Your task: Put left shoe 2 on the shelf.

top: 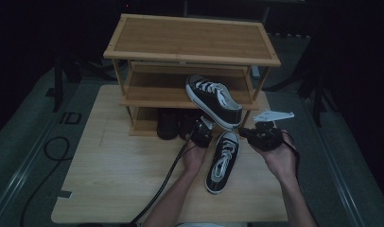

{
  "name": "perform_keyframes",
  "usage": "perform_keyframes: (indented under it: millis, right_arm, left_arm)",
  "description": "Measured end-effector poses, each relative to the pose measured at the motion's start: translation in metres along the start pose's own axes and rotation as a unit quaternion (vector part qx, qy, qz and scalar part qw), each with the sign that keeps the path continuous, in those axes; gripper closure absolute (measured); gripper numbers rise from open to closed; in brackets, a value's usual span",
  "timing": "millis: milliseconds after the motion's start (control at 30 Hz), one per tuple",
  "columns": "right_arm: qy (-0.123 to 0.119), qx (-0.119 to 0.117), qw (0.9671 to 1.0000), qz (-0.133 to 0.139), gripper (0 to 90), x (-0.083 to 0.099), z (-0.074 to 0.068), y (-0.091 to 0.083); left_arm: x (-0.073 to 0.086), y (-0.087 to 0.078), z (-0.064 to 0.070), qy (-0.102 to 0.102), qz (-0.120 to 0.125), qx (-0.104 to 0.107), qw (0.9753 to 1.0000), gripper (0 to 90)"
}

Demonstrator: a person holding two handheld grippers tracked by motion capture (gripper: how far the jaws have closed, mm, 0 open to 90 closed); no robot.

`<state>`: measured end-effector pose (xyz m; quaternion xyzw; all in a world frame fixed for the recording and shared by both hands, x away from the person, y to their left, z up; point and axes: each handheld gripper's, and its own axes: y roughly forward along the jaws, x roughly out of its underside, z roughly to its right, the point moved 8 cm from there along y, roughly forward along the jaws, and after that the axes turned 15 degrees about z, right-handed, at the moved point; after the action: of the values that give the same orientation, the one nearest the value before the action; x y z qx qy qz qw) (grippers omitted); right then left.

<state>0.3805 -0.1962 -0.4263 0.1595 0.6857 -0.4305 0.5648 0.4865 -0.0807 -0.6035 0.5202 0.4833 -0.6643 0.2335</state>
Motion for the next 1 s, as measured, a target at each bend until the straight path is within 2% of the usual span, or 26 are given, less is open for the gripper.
perform_keyframes:
  millis: [167,800,1000]
  right_arm:
    - [-0.005,0.000,0.9999,0.012,89.9,-0.005,-0.004,-0.003]
    - [-0.004,0.003,0.9997,0.024,90.0,-0.011,-0.002,-0.004]
    - [-0.009,-0.002,0.9996,0.026,90.0,-0.014,-0.007,-0.003]
  left_arm:
    - [0.000,0.000,-0.001,-0.001,0.001,0.006,1.0000,90.0]
    - [0.000,0.000,0.000,0.002,0.002,0.005,1.0000,90.0]
    - [0.000,0.000,0.000,0.000,0.004,0.003,1.0000,90.0]
